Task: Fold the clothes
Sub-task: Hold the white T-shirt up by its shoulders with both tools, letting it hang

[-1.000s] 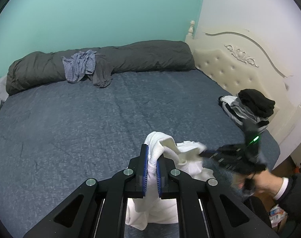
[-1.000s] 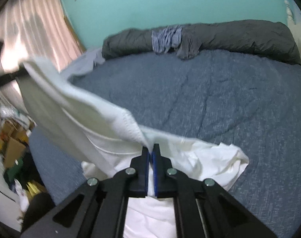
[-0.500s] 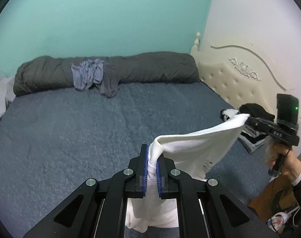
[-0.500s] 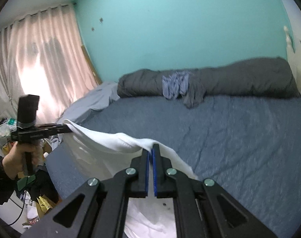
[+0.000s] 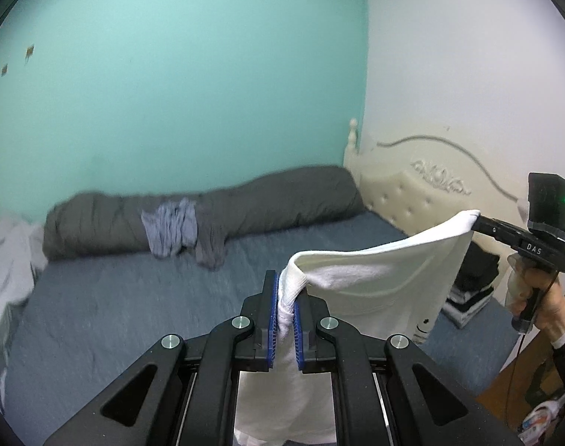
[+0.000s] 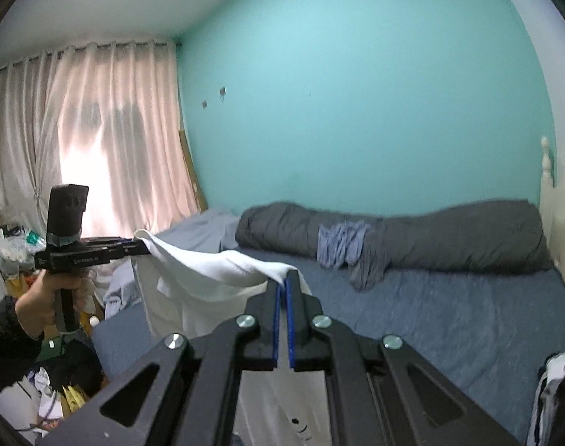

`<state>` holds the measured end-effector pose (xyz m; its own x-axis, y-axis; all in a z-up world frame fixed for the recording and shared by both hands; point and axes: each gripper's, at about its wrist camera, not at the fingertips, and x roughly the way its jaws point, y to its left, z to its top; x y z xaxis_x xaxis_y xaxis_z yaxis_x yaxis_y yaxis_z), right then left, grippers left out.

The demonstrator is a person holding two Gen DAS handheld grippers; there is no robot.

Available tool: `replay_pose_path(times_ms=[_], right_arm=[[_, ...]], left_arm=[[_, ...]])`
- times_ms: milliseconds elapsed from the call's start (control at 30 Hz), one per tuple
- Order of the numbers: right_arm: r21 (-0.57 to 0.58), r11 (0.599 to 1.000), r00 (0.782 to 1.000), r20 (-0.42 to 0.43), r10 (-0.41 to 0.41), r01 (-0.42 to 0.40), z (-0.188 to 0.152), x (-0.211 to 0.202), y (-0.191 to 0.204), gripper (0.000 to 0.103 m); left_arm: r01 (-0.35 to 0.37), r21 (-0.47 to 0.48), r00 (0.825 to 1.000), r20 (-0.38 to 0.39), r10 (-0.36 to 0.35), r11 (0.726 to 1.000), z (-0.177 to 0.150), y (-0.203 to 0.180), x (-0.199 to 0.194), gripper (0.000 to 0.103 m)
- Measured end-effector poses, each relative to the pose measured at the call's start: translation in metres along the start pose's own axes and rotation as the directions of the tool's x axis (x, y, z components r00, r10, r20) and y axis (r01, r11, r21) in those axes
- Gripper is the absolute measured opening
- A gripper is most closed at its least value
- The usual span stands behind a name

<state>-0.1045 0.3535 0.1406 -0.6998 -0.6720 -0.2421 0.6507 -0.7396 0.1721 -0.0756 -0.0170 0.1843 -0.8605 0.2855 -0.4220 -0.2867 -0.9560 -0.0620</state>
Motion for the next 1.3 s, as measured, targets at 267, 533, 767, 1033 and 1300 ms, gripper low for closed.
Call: replay_pose_path(times_ms=[267, 533, 767, 1033, 1300], right_arm=[[-0.076, 0.995, 0.994, 0.092, -0.053, 0.060, 0.069, -0.051, 0.036, 0.002], [-0.118, 0.987, 0.983, 0.162, -0.085, 0.105, 0.123, -0.091, 0.066, 0.002], [-0.138, 0.985, 0.981, 0.181, -0.076, 0.101, 0.132, -0.110, 0.087, 0.002], [-0.117, 0.992, 0.990, 0.133, -0.040, 0.056, 0.110, -0.111, 0.097, 0.002], [-0.089, 0.995, 0.997, 0.061, -0.050, 0.055, 0.090, -0.077, 0.092, 0.002]], left_arm=[[0.014, 0.034, 0.992, 0.127, -0.018, 0.999, 0.055, -0.020, -0.056, 0.007], [0.017, 0.044, 0.978, 0.206, -0.026, 0.999, 0.110, -0.035, -0.104, 0.007], [0.006, 0.079, 0.968, 0.251, -0.025, 0.997, 0.116, -0.047, -0.139, 0.007], [0.003, 0.067, 0.979, 0.202, -0.017, 0.998, 0.087, -0.041, -0.142, 0.007], [-0.005, 0.035, 0.993, 0.118, 0.001, 0.999, 0.062, -0.025, -0.106, 0.007]])
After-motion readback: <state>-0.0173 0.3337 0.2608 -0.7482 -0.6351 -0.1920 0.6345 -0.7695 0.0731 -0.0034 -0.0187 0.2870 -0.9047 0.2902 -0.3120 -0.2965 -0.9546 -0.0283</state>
